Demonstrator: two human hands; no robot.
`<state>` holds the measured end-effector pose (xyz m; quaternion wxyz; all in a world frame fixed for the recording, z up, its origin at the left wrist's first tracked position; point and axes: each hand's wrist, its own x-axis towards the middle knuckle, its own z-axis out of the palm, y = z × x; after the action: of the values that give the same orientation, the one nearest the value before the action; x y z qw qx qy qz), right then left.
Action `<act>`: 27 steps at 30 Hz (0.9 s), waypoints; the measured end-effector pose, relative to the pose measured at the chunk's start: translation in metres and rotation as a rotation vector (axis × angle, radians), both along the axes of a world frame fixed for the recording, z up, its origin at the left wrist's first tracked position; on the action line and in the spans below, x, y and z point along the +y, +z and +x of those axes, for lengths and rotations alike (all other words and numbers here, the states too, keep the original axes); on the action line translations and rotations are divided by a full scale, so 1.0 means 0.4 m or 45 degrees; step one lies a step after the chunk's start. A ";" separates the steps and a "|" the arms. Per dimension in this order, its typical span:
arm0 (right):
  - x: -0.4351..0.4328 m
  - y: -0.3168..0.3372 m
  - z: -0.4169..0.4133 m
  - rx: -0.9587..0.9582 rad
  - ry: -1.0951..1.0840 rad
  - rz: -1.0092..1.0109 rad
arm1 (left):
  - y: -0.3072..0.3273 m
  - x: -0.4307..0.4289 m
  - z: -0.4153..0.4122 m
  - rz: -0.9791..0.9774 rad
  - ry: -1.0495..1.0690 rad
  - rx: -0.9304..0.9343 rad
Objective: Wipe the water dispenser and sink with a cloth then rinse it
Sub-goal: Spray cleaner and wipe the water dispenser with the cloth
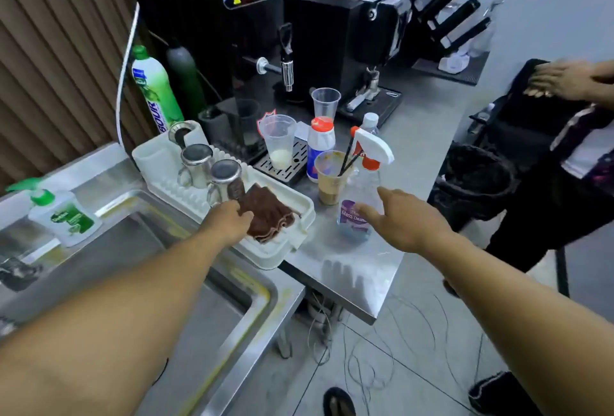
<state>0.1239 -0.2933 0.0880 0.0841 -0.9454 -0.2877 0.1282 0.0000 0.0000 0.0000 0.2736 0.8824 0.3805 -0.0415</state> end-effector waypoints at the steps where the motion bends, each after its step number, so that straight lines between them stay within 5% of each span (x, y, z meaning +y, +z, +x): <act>1: -0.003 -0.002 0.021 -0.022 -0.047 0.045 | -0.007 0.004 0.015 -0.017 0.060 0.003; 6: -0.009 -0.016 0.106 0.096 -0.269 0.239 | -0.050 0.020 0.071 -0.061 0.284 -0.009; 16: 0.034 -0.048 0.224 0.459 -0.092 0.861 | -0.093 0.027 0.143 -0.041 0.537 0.095; 27: 0.082 -0.055 0.228 0.678 -0.005 1.107 | -0.085 0.032 0.172 -0.245 0.530 -0.029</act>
<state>0.2152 -0.2606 0.0658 0.5404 -0.7580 -0.2812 0.2331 0.0688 0.0126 -0.0342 0.3632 0.7551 0.5457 -0.0103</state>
